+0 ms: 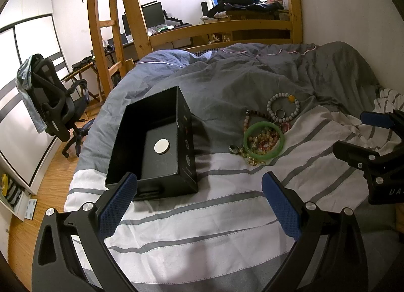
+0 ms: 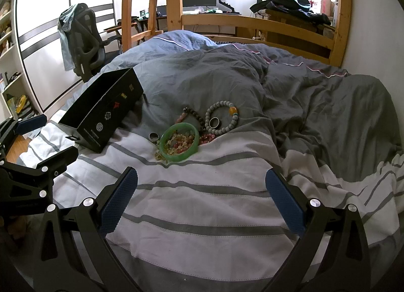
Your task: Organize jewelry
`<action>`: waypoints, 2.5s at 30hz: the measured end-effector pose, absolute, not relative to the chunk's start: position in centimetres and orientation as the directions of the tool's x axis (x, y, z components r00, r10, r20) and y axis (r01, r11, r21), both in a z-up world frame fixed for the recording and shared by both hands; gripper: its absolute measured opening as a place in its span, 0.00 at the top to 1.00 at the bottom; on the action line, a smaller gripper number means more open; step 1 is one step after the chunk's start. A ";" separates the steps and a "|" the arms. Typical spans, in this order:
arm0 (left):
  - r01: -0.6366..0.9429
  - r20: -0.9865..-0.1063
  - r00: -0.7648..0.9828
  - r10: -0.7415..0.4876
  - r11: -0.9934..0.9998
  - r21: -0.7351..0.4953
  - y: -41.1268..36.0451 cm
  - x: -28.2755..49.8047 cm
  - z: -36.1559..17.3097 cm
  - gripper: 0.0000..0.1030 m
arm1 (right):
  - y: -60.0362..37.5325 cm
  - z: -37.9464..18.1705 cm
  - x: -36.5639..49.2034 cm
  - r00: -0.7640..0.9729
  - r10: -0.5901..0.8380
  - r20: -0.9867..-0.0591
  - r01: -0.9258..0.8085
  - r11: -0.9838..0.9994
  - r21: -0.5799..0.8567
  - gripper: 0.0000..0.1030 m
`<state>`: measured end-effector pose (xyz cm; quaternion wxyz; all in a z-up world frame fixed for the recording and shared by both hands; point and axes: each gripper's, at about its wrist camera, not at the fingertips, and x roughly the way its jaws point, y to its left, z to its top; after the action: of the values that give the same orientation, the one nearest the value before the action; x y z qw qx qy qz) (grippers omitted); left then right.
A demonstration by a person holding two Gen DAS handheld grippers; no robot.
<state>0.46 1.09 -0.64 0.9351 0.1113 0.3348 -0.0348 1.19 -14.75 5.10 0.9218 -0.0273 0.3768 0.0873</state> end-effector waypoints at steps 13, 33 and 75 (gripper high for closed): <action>0.143 -0.641 0.768 0.011 0.972 0.189 1.0 0.4 -1.4 0.06 | -14.8 4.9 1.2 0.698 0.141 -0.703 -0.181 0.983 0.017 0.03; 0.154 -0.651 0.759 0.007 0.969 0.191 0.5 0.5 -1.4 0.06 | -14.7 4.8 1.3 0.693 0.143 -0.707 -0.182 0.983 0.020 0.03; 0.452 -0.800 0.530 -0.283 0.892 -0.017 -8.6 13.8 -7.7 0.97 | -19.1 0.0 13.9 0.647 0.168 -0.743 -0.025 0.979 0.200 0.88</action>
<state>13.81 -8.57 -7.66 0.8692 0.0965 0.4364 -0.2113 13.94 -19.09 0.04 0.9034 0.0862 0.4166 0.0534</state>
